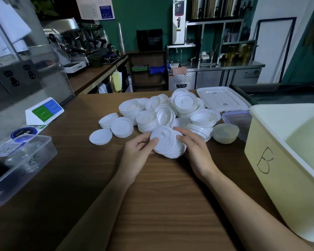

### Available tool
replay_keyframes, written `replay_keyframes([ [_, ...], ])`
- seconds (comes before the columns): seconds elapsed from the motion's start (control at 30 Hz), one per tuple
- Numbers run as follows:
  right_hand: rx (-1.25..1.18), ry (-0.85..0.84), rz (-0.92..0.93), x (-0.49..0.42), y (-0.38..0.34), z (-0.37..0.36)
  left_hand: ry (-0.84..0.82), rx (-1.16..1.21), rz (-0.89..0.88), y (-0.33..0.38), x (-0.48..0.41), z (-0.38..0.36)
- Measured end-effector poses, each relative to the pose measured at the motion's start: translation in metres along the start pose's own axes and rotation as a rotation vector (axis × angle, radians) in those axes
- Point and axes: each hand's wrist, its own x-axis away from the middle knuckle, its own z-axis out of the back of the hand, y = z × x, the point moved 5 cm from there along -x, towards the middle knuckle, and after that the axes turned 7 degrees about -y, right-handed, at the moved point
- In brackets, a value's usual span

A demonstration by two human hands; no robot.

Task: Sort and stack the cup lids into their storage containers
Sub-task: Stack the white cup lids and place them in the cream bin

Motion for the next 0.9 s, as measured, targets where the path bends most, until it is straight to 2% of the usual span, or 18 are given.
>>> replay_keyframes([
  [0.27, 0.038, -0.015, -0.024, 0.001, 0.002, -0.003, 0.042, -0.139, 0.036, -0.014, 0.000, -0.004],
  [0.4, 0.054, -0.020, 0.000, 0.003, 0.001, -0.001, -0.005, -0.268, 0.016, -0.018, 0.000, -0.001],
  [0.6, 0.042, -0.044, 0.016, 0.006, -0.002, -0.002, -0.110, 0.000, 0.074, -0.013, 0.000, -0.010],
  [0.9, 0.055, -0.090, -0.019, 0.023, -0.007, 0.005, -0.105, -0.084, 0.021, -0.015, 0.000, -0.012],
])
